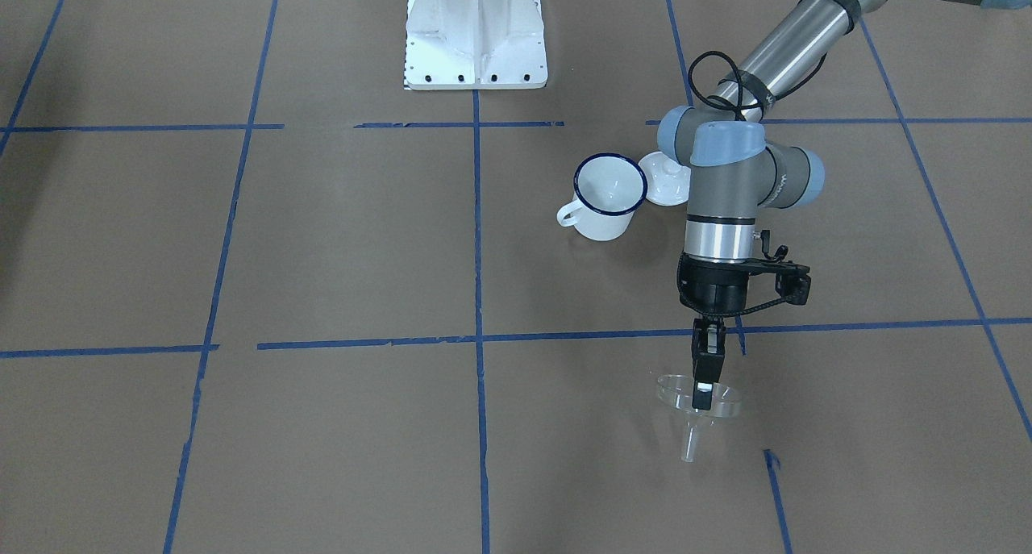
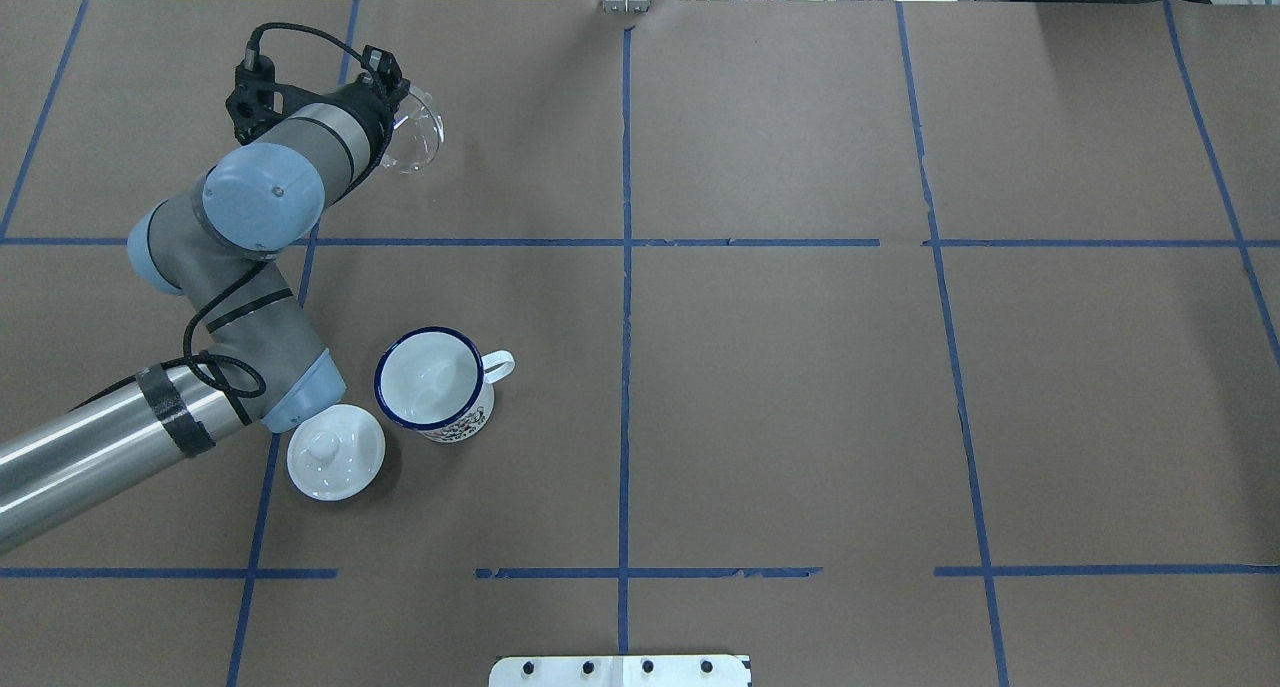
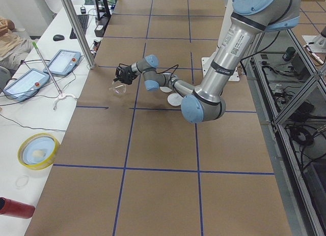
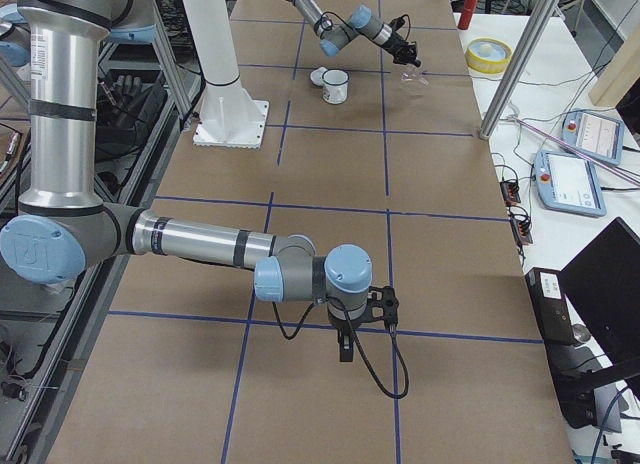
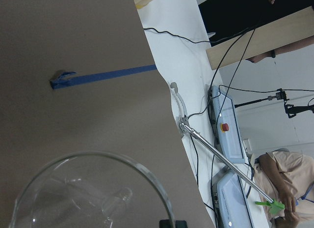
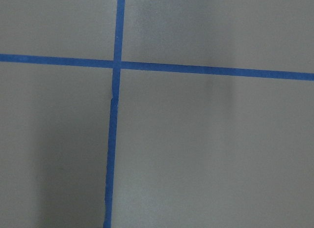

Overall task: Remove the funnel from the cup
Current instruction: 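Set the funnel down farther from the robot and open the left gripper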

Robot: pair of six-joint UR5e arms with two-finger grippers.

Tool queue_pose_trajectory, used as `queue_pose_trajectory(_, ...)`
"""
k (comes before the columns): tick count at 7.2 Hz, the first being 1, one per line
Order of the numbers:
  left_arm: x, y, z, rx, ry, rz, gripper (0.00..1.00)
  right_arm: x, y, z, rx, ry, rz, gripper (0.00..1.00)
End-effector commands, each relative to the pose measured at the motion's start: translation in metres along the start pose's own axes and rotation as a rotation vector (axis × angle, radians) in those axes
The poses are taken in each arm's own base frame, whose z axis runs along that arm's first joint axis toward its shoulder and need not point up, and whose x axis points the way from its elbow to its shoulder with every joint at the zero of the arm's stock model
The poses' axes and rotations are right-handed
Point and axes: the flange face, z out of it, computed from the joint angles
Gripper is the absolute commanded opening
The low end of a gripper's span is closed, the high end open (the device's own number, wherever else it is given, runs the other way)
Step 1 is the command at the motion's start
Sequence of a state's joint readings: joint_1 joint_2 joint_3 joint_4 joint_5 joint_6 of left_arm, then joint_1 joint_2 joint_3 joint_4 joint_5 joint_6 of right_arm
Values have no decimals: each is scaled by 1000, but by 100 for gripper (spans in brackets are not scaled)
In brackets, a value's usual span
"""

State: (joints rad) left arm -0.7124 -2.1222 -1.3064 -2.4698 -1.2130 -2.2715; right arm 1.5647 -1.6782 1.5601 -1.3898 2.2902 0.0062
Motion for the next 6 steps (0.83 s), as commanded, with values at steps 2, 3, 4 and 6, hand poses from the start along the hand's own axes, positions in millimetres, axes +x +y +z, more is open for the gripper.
queue_pose_trajectory(2, -13, -3, 10, 16, -20, 17, 26, 0, 0, 0, 0, 0, 0, 100)
queue_pose_trajectory(3, -15, 0, 9, 13, -23, 21, 30, 0, 0, 0, 0, 0, 0, 100)
queue_pose_trajectory(4, -16, 2, 8, 9, -23, 22, 41, 0, 0, 0, 0, 0, 0, 100)
queue_pose_trajectory(6, 10, 4, -18, -32, 25, 138, 100, 0, 0, 0, 0, 0, 0, 100)
